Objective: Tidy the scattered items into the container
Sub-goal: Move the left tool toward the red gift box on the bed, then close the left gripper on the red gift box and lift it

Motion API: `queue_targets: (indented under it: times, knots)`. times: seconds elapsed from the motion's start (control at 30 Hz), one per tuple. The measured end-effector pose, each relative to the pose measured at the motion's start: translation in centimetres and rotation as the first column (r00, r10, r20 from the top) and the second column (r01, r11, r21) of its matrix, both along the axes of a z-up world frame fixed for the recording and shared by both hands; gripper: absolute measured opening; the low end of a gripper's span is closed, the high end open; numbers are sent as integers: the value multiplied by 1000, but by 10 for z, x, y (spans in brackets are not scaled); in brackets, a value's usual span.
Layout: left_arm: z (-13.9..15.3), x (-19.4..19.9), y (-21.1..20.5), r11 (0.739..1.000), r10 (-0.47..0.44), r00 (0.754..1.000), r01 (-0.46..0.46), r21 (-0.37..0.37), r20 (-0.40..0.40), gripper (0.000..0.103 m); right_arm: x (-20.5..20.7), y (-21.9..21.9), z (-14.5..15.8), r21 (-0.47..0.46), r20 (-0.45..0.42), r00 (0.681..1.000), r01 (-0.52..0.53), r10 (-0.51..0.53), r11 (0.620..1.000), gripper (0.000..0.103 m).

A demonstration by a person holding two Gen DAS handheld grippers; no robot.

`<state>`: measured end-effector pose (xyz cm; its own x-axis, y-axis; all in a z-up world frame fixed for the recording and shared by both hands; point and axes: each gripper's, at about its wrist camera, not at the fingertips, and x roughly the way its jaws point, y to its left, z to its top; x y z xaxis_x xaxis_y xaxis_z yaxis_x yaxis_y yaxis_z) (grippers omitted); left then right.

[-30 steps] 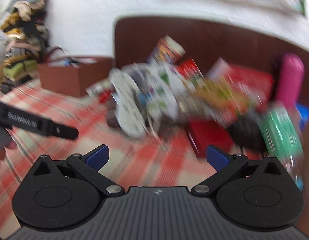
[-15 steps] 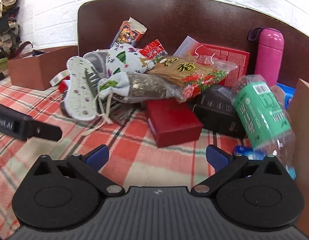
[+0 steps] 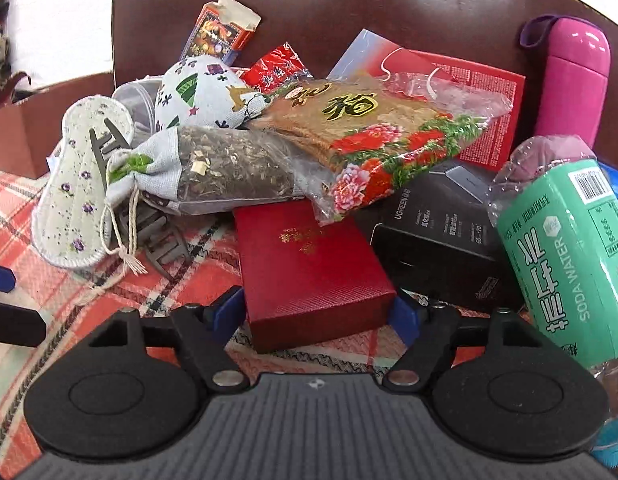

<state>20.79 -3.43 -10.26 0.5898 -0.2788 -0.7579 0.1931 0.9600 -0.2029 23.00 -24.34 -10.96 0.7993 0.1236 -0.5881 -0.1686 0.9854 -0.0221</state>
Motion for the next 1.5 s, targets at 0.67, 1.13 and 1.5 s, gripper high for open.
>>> queue_targets:
  times: [0.67, 1.13, 1.5]
  knots:
    - [6, -8, 0, 991, -100, 995, 99, -94, -13, 96, -105, 23, 5, 71, -11, 850, -525, 527, 848, 73]
    - [-5, -20, -4, 930, -298, 953, 276, -241, -58, 65, -132, 15, 6, 72, -44, 949, -310, 313, 948, 80]
    - [-9, -23, -13, 919, -332, 941, 307, -249, -65, 81, -128, 28, 6, 53, -59, 939, -336, 338, 940, 70]
